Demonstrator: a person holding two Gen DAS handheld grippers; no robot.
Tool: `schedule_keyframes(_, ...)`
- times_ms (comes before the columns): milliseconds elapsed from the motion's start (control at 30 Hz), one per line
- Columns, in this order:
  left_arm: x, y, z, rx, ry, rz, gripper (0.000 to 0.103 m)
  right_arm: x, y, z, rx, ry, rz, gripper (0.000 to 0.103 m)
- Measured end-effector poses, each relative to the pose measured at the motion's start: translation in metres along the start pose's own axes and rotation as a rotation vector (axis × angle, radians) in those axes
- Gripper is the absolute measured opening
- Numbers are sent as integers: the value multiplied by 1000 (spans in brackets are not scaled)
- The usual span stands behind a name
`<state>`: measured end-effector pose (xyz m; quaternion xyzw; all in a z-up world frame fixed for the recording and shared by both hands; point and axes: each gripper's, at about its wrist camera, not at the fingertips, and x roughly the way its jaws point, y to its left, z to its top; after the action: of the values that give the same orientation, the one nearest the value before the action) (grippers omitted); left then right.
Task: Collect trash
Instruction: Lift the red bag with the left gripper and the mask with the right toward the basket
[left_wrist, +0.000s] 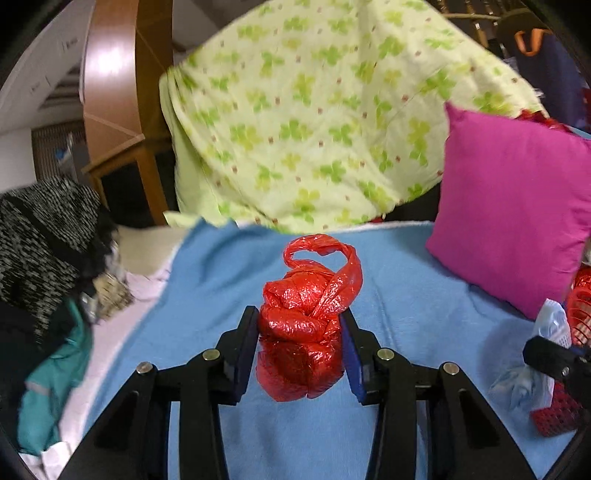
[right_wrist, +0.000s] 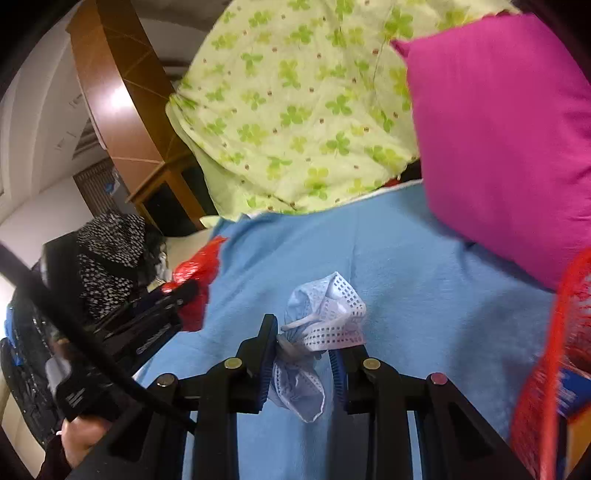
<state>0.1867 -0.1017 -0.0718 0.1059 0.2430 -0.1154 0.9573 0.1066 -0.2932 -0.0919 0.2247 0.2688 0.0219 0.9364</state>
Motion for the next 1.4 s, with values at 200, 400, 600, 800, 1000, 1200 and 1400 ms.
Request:
schedule_keyframes(200, -70, -13, 0, 14, -67, 2, 44, -64, 9, -7, -33, -46, -14, 29)
schedule_keyframes(400, -125, -32, -2, 46, -117, -17, 44, -117, 15, -16, -54, -94, -15, 29)
schedule_keyframes(600, -161, -48, -7, 75, -151, -42, 44, -159, 12, -23, -47, -142, -16, 29)
schedule_keyframes(800, -181, -53, -12, 82, -160, -54, 45, -183, 12, -28, -43, -172, -10, 30)
schedule_keyframes(1000, -194, -55, -15, 86, -166, -64, 45, -198, 14, -32, -40, -194, -5, 29)
schedule_keyframes(1200, -197, -54, -15, 83, -167, -75, 45, -207, 15, -33, -36, -208, -3, 29)
schedule_keyframes(1400, -196, -55, -15, 84, -165, -80, 45, -211, 12, -32, -29, -221, -5, 29)
